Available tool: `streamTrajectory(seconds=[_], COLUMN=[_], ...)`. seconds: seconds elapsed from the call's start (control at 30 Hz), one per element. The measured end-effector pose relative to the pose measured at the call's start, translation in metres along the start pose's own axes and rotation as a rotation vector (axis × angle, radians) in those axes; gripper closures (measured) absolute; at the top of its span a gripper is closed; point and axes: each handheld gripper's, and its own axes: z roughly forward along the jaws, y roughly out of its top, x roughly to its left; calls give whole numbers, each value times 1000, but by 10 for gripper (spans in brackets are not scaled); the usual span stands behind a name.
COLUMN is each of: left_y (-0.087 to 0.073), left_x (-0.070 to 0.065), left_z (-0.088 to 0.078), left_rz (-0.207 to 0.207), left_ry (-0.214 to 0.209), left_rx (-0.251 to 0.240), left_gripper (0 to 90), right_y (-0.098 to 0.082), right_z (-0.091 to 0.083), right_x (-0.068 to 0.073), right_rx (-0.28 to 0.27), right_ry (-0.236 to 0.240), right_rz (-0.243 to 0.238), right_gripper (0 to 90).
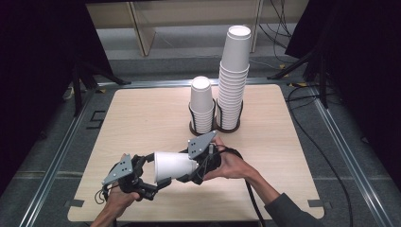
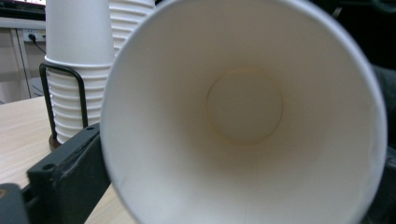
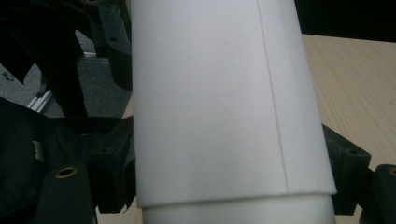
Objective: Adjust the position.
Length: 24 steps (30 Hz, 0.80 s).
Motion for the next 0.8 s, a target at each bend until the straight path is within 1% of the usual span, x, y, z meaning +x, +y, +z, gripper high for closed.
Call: streamTrajectory(seconds=[0.03,0.07,0.23,0.27,0.3,0.33,0.4,0.43,0.47,0.6,0.63,0.67,0.7,0.73,0.77,0.8], left_y=[0,0,2,2,2,3,3,4,3,4,4,4,5,4,4,4], left_x=[0,0,0,0,0,0,0,1,1,1,1,1,1,0,0,0], left_z=[0,-1,-1,-1,-2,-2,-3,-3,-3,-2,-2,-2,-2,-1,-1,0], left_rz=[0,-1,-30,-30,-29,-28,-26,-27,-26,-20,-26,-32,-18,-19,-8,1], left_ry=[-1,-2,-8,-6,-5,-3,-10,-12,-13,-19,-21,-21,-27,-24,-23,-18], left_rx=[-7,-11,-42,-43,-45,-41,-38,-34,-33,-23,-22,-16,0,3,19,32], left_gripper=[14,15,20,22,23,23,34,39,46,63,76,76,79,86,90,93], right_y=[0,-1,-2,-3,-3,-3,-4,-4,-6,-8,-9,-9,-10,-10,-11,-11], right_z=[1,2,3,4,4,4,5,5,6,7,6,6,6,7,8,9], right_x=[0,-1,-2,-1,0,0,-2,-2,-2,-3,-2,-2,-2,-4,-4,-4], right_rx=[-6,-16,-39,-35,-30,-34,-38,-39,-37,-26,-21,-21,-15,-9,-2,11], right_ry=[6,3,13,24,17,18,28,21,33,35,32,32,30,29,19,19], right_rz=[6,-5,4,22,33,34,20,11,28,26,54,54,51,23,16,24], right_gripper=[232,232,231,231,231,231,232,232,232,231,228,228,226,221,215,208])
